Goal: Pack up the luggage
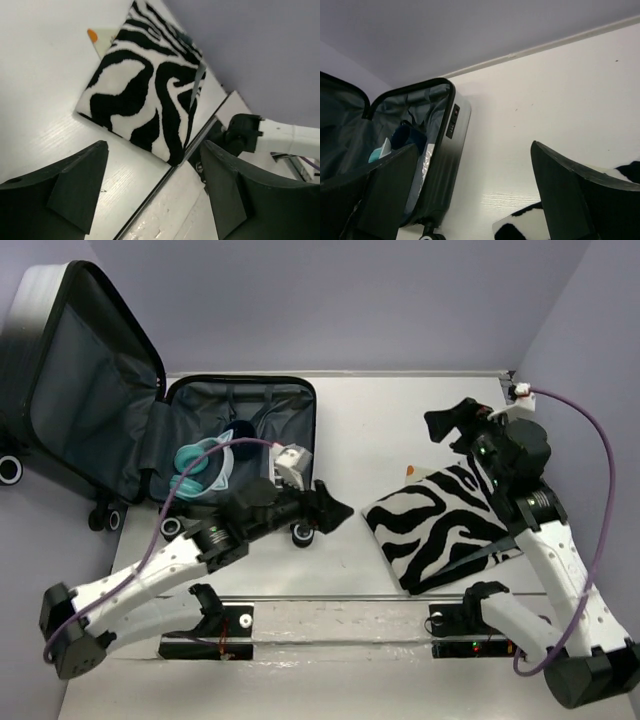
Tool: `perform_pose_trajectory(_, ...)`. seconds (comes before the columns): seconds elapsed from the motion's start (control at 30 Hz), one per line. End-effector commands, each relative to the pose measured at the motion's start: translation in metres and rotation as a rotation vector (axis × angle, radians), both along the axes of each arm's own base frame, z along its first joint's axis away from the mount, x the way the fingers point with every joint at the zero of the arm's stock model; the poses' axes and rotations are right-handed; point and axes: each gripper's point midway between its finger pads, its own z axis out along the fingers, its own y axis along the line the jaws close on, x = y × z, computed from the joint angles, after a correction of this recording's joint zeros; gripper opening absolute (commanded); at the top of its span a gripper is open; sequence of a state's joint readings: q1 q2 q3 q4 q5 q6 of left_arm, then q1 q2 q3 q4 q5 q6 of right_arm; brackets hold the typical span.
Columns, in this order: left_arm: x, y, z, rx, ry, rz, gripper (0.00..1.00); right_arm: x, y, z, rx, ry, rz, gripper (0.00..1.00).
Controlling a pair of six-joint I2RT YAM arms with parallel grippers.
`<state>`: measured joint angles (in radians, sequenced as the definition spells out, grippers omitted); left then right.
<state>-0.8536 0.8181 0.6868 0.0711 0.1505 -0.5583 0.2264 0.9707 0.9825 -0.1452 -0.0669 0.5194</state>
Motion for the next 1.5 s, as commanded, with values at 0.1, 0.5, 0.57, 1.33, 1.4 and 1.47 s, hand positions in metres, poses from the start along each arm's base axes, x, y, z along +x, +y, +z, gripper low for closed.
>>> perform_pose_trajectory(0.1, 0.029, -0.062, -0.078, 0.232, 0.094, 0.155, 0.83, -0.039, -0.052, -0.004, -0.119, 0.012, -0.189, 1.0)
perform_pose_trajectory(0.5, 0.06, -0.124, -0.157, 0.426, 0.135, 0.164, 0.89, -0.058, -0.044, -0.001, -0.128, 0.005, -0.116, 1.0)
perform_pose_trajectory(0.57, 0.064, -0.127, -0.178, 0.469, 0.149, 0.164, 0.89, -0.061, -0.042, -0.005, -0.131, 0.012, -0.103, 1.0)
perform_pose_trajectory(1.33, 0.071, -0.132, -0.216, 0.514, 0.151, 0.168, 0.11, -0.049, -0.071, -0.082, -0.209, 0.195, -0.267, 1.0)
perform_pose_trajectory(1.4, 0.074, -0.127, -0.211, 0.508, 0.138, 0.195, 0.06, -0.047, -0.083, -0.099, -0.226, 0.241, -0.328, 1.0)
perform_pose_trajectory(1.47, 0.08, -0.121, -0.199, 0.487, 0.121, 0.225, 0.06, -0.048, -0.101, -0.118, -0.232, 0.289, -0.419, 1.0)
